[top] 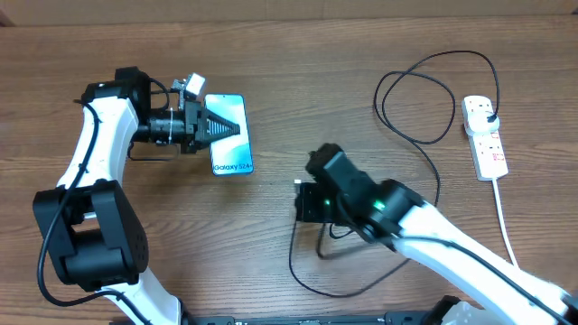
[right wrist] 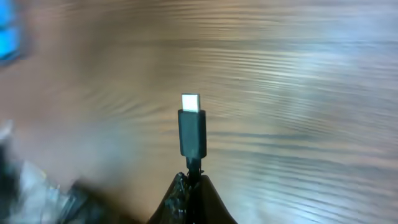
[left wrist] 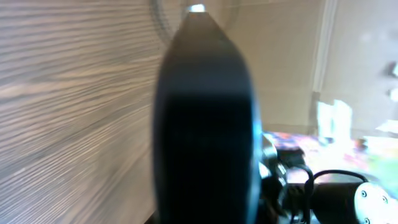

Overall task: Plug charger to phone and switch on socket
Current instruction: 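Grasp the USB-C plug with the right gripper and lift it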

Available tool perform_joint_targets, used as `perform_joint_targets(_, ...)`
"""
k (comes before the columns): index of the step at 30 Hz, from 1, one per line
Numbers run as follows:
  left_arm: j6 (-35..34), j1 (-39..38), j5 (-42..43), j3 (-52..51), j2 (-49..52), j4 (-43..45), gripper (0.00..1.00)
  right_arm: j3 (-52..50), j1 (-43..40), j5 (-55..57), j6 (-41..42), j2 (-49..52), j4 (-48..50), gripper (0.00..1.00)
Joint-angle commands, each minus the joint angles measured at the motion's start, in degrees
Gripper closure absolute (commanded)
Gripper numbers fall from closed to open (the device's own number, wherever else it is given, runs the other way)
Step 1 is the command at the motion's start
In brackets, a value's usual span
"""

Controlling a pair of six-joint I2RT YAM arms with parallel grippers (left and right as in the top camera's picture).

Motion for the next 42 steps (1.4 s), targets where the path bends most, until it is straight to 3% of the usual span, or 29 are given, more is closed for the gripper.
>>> perform_joint_targets(1,6.7,0.4,12.7,1.5,-0.1,-1.0,0.96,0.4,1.3,-9.1,-12.3,-3.1,-0.2,0.96)
perform_joint_targets(6,6.7,-0.1,12.7,1.5,0.0,-3.8,0.96,-1.8,4.0,-15.2,-21.9,-3.2,3.1,0.96)
perform_joint_targets(15,4.2,-0.3,12.9,1.5,0.0,-12.2,0.96,-3.5,4.8,-17.1,-17.4,-3.1,14.9,0.96)
perform_joint_targets(22,0.8,-0.8,12.7,1.4,-0.1,-25.6,0.96,-3.7,4.7,4.6,-6.1,-2.7,1.0,0.96)
perform_joint_targets(25,-9.5,-2.6,11.4,1.4,-0.1,-25.6,0.96,-4.4,4.7,12.5,-3.4,-1.8,-4.7,0.96)
perform_joint_targets(29,-20.1,-6.8,11.2,1.4,-0.1,-25.6,0.96,-6.6,4.6,13.7,-1.7,-0.5,-6.2,0.96)
perform_joint_targets(36,-21.0,-15.6,17.6,1.4,-0.1,-25.6,0.96,-12.7,1.4,13.7,4.2,0.1,-7.0,0.96)
perform_joint_targets(42,-23.7,-20.1,17.7,1.4,-0.1,-25.6,0.96,-16.3,-5.3,13.7,4.2,0.1,-6.8,0.96)
